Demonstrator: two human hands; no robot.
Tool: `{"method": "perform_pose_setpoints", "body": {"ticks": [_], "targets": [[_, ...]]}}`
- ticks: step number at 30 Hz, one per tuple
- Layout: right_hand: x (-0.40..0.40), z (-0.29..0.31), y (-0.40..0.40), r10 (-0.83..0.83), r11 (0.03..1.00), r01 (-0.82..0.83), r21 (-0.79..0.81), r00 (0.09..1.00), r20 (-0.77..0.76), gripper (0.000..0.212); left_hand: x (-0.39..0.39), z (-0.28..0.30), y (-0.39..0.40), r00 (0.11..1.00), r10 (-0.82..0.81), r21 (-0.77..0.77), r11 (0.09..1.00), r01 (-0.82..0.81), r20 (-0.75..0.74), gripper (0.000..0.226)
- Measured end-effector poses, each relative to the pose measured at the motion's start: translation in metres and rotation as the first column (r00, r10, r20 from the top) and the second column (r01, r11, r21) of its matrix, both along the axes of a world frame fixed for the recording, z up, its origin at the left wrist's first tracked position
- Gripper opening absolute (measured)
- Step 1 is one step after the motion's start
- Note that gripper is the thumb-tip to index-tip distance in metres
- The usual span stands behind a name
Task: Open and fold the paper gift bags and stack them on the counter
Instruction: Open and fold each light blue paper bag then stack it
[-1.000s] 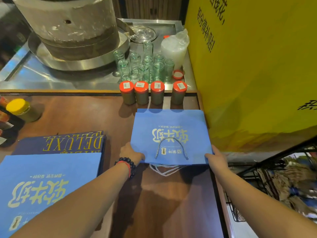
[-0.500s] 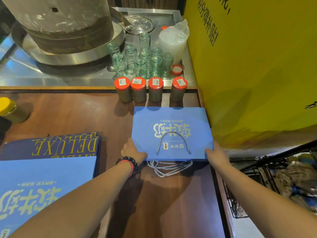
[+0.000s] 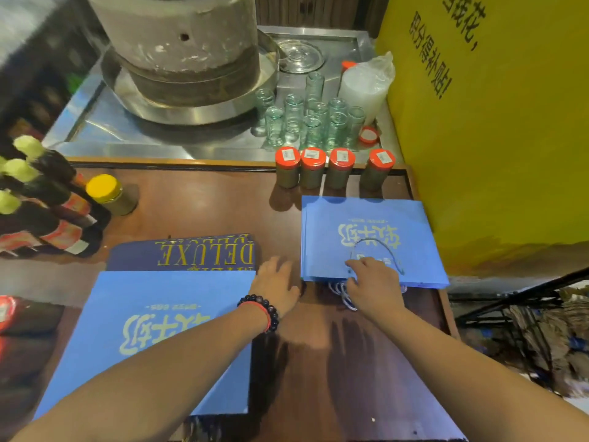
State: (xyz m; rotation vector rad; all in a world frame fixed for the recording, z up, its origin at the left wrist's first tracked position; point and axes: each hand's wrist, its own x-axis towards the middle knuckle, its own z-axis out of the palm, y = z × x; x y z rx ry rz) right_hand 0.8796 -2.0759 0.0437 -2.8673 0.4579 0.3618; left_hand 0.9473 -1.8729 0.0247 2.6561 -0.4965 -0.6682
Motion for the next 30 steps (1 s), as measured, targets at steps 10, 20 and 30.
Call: {"method": "perform_pose_setpoints", "body": {"ticks": [10, 20, 30], "targets": [[0.009, -0.006, 0.178, 0.244, 0.968, -0.248, -0.037, 0.967, -0.072, 0.040, 0.015, 0.005, 0.193, 0.994, 0.094, 0.182, 0.978, -0.102, 0.052, 0.055], [-0.012, -0.030, 0.246, -0.062, 0.943, 0.159, 0.292, 0.947, -0.316, 0.070, -0.026, -0.003, 0.327, 0.897, 0.438, 0.214, 0.883, -0.417, -0.057, 0.068], [-0.014, 0.012, 0.226, -0.252, 0.901, 0.300, 0.315, 0.950, -0.183, 0.038, -0.019, 0.061, 0.310, 0.949, 0.310, 0.090, 0.948, -0.305, -0.055, 0.077]]}}
